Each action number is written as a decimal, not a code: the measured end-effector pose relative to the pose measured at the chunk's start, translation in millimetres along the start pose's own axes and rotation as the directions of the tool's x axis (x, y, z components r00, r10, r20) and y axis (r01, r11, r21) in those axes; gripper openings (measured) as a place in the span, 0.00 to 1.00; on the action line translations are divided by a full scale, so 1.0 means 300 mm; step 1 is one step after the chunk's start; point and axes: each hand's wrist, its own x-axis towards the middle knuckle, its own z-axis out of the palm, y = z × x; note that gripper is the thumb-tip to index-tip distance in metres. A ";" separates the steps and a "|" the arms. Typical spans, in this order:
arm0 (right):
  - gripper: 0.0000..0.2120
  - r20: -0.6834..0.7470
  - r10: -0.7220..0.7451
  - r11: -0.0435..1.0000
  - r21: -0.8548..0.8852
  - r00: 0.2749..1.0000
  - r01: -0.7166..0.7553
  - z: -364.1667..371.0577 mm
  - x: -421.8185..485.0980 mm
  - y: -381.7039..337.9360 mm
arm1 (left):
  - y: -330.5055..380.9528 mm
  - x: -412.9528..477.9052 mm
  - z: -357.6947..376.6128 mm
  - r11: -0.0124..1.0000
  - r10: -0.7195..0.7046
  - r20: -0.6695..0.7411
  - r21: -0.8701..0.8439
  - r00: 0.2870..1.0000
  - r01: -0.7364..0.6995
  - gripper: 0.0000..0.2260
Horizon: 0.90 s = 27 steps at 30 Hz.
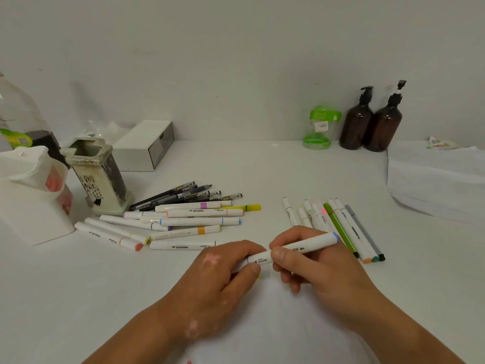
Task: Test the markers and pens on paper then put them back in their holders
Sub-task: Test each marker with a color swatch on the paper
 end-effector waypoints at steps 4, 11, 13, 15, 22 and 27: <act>0.06 0.016 0.011 0.999 0.044 1.000 -0.011 0.012 0.000 -0.006 | -0.005 0.001 0.006 0.999 0.028 0.005 0.021 1.000 -0.028 0.13; 0.09 0.043 0.000 0.996 0.093 0.999 -0.004 0.030 -0.009 0.000 | 0.000 0.003 -0.001 0.998 0.035 0.003 0.047 0.999 -0.035 0.12; 0.09 0.022 -0.011 0.997 0.082 1.000 0.009 0.030 -0.008 -0.001 | -0.006 0.003 0.003 0.998 0.020 -0.009 0.064 1.000 -0.019 0.14; 0.09 -0.048 -0.014 0.996 0.083 0.999 0.018 0.026 -0.003 -0.003 | -0.021 0.000 0.010 0.992 -0.038 0.004 0.124 0.999 0.037 0.16; 0.08 -0.187 0.085 0.971 0.235 0.979 -0.039 0.017 0.003 0.002 | -0.051 0.003 0.021 0.908 -0.241 0.124 0.380 0.962 0.178 0.29; 0.10 -0.131 0.097 0.991 -0.075 0.987 -0.107 0.051 -0.006 0.021 | -0.062 0.003 -0.025 0.894 -0.282 0.179 0.406 0.943 0.191 0.27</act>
